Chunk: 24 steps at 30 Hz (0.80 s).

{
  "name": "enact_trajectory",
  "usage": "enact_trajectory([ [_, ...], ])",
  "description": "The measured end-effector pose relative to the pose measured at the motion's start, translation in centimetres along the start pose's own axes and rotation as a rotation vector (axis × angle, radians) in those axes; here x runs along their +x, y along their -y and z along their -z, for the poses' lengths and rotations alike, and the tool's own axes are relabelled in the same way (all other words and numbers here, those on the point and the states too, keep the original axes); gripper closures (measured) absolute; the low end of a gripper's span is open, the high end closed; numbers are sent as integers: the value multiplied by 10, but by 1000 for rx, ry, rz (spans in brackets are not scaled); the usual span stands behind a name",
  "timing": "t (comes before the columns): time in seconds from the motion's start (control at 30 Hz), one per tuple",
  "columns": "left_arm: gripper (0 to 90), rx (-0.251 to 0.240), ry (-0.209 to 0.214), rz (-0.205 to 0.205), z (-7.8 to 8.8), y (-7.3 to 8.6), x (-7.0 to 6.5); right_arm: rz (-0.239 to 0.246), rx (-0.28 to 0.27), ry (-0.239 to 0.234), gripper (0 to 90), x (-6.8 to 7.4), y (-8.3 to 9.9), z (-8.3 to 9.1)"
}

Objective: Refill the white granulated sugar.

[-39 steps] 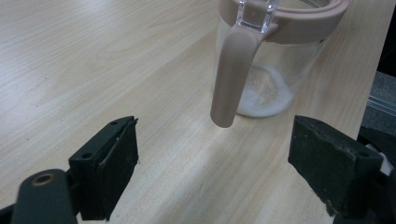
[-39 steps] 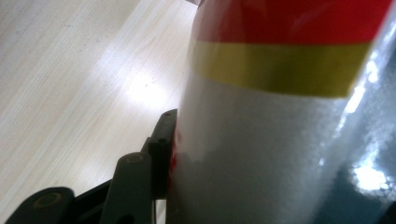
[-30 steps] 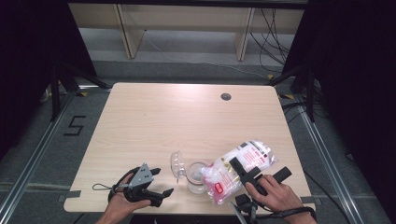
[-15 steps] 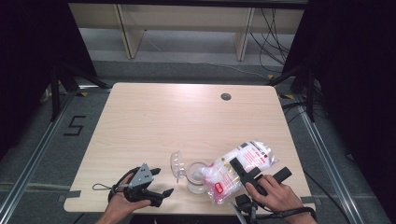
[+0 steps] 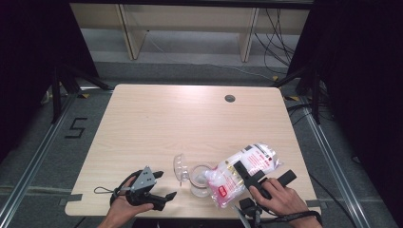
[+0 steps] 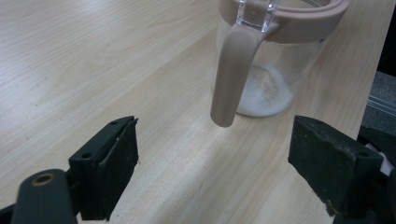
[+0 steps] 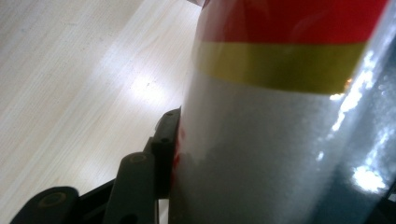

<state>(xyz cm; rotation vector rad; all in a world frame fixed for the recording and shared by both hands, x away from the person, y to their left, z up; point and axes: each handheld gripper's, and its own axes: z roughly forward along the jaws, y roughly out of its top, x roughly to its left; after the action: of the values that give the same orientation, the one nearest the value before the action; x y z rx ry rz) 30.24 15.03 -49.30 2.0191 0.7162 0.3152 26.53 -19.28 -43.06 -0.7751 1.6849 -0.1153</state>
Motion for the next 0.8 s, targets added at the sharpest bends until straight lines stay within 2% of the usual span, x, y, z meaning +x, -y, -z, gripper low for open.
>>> enact_trajectory([
  [0.53, 155, -6, 1, 7, 0, 0, -1, 15, 7, -1, 577, -2, 2, 1],
  [0.73, 155, 6, -4, -9, 0, 0, 1, 3, 3, -8, 579, -1, 1, 0],
  [0.8, 155, -4, -6, 9, 0, 0, 0, 7, 1, -8, 579, 0, 1, 0],
])
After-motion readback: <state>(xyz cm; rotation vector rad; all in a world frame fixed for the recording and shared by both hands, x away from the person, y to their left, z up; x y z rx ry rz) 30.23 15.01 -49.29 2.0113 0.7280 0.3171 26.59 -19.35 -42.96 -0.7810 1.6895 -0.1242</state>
